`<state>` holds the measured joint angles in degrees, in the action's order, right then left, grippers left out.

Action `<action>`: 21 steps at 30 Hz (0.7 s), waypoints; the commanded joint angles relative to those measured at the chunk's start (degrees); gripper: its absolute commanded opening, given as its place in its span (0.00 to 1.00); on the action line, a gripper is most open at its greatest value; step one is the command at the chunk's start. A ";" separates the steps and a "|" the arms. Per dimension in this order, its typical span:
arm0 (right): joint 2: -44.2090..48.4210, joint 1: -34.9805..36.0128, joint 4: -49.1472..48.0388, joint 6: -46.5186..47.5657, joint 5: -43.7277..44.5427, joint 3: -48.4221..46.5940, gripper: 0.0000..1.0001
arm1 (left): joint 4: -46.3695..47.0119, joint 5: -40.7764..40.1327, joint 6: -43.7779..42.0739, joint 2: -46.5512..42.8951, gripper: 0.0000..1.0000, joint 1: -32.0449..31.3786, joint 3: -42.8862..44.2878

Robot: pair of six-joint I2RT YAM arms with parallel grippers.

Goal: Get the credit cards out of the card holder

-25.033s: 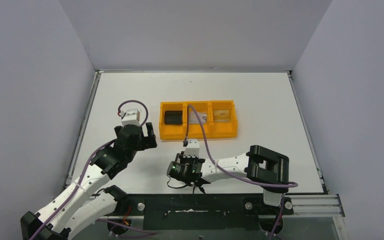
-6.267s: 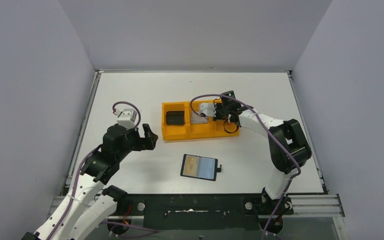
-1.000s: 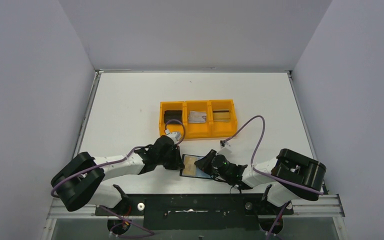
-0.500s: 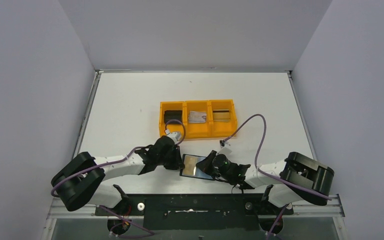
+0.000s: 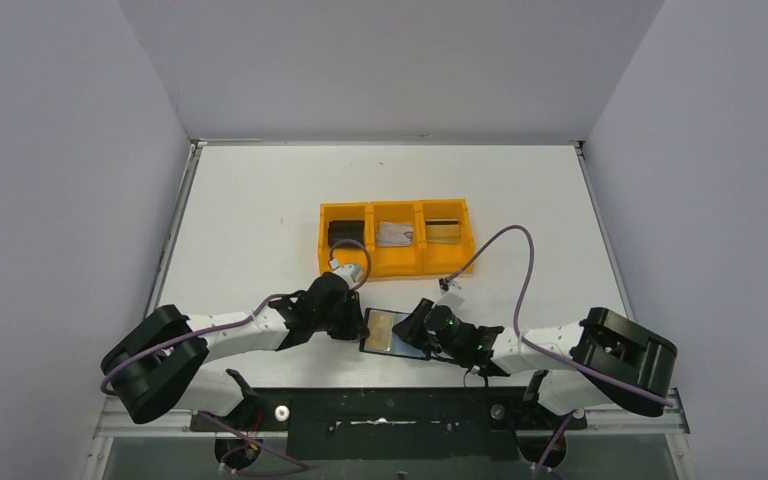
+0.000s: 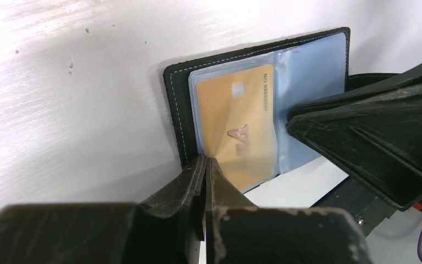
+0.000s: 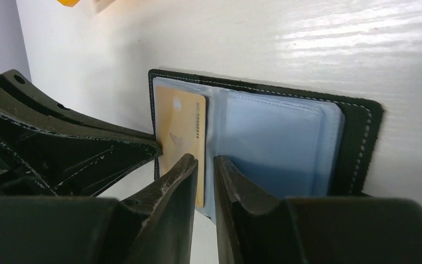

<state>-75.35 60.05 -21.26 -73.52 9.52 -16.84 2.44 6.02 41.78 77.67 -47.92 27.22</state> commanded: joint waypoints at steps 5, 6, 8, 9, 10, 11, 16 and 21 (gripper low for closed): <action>-8.46 1.03 -0.76 1.80 -1.21 -6.68 0.24 | -0.33 -2.28 -0.34 -1.40 0.00 0.02 -1.11; -9.09 1.27 0.78 1.82 -0.69 -7.54 0.24 | -0.33 -2.32 -0.32 -1.50 0.00 0.02 -1.19; -9.68 2.21 4.65 1.90 1.23 -9.68 0.22 | -0.45 -2.40 -0.31 -1.71 0.00 0.08 -1.31; -9.60 2.56 4.93 2.17 1.52 -10.03 0.20 | -0.49 -2.42 -0.27 -1.86 0.00 0.03 -1.22; -9.45 2.75 4.05 2.46 1.26 -9.94 0.17 | -0.44 -2.51 -0.22 -1.91 0.00 0.03 -1.27; -9.30 2.76 2.09 2.63 0.36 -9.51 0.13 | -0.42 -2.49 -0.22 -1.91 0.00 0.02 -1.29; -6.94 2.76 -2.64 2.98 -1.03 -7.72 0.00 | -1.01 -2.98 -0.32 -2.29 0.00 0.05 -1.16; -3.19 1.51 -5.89 3.26 -2.84 -4.58 0.00 | -1.42 -3.97 0.25 -3.49 0.00 0.04 -1.64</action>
<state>-82.83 61.49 -19.90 -70.61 10.41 -23.51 1.37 4.36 41.80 75.66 -47.90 26.24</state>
